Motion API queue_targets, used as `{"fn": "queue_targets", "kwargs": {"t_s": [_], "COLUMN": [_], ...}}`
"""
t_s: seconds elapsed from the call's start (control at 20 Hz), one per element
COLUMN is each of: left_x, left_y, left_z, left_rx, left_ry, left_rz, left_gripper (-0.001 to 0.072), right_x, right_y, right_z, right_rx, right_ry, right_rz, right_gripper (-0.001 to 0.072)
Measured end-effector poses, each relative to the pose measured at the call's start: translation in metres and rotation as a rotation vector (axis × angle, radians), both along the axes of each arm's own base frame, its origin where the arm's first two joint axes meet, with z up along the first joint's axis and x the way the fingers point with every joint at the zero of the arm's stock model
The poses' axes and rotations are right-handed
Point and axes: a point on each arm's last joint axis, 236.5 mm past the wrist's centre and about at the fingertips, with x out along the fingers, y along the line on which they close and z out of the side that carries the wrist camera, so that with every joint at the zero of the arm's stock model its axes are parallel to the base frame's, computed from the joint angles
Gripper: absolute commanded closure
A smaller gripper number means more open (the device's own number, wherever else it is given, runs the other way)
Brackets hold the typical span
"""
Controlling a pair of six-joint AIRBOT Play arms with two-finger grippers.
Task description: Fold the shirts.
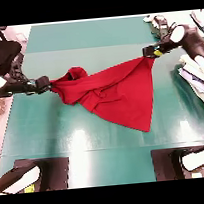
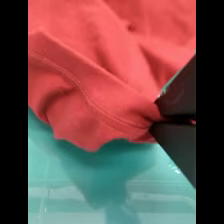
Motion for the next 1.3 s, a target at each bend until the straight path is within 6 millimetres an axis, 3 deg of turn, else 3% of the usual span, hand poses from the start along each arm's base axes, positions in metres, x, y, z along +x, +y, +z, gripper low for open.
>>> {"fn": "queue_targets", "kwargs": {"t_s": [0.05,0.1,0.15,0.2,0.35,0.45,0.55,0.65,0.95,1.1,1.3], "left_x": [0.004,0.006,0.008,0.008,0.006,0.005,0.005,0.005,0.006,0.016,0.027], "left_y": [0.000,0.001,0.002,0.002,0.003,0.004,0.004,0.005,0.006,0.015,0.030], "left_z": [-0.008,-0.016,-0.021,-0.026,-0.034,-0.037,-0.039,-0.039,-0.039,-0.035,-0.030], "left_rx": [0.001,0.005,0.011,0.017,0.036,0.045,0.049,0.052,0.058,0.065,0.064], "left_ry": [0.001,0.003,0.004,0.009,0.022,0.025,0.027,0.028,0.022,-0.015,-0.051], "left_rz": [0.013,0.023,0.029,0.029,0.021,0.017,0.014,0.012,0.014,0.054,0.125], "left_gripper": [0.0676,0.0676,0.0676,0.0676,0.0675,0.0675,0.0675,0.0675,0.0676,0.0676,0.0675], "right_x": [0.006,0.009,0.009,0.008,-0.015,-0.048,-0.088,-0.137,-0.290,-0.337,-0.373], "right_y": [-0.002,-0.005,-0.009,-0.013,-0.030,-0.024,-0.021,-0.014,-0.005,-0.003,0.003], "right_z": [-0.008,-0.012,-0.012,-0.007,0.025,0.041,0.044,0.031,-0.040,-0.060,-0.075], "right_rx": [0.003,0.007,0.009,0.014,0.048,0.127,0.183,0.229,0.353,0.398,0.436], "right_ry": [0.016,0.036,0.052,0.062,0.091,0.141,0.198,0.278,0.488,0.515,0.529], "right_rz": [-0.009,-0.019,-0.024,-0.029,-0.027,0.005,0.021,0.030,-0.059,-0.115,-0.178], "right_gripper": [0.0345,0.0299,0.0296,0.0237,0.0221,0.0222,0.0222,0.0223,0.0224,0.0224,0.0223]}}
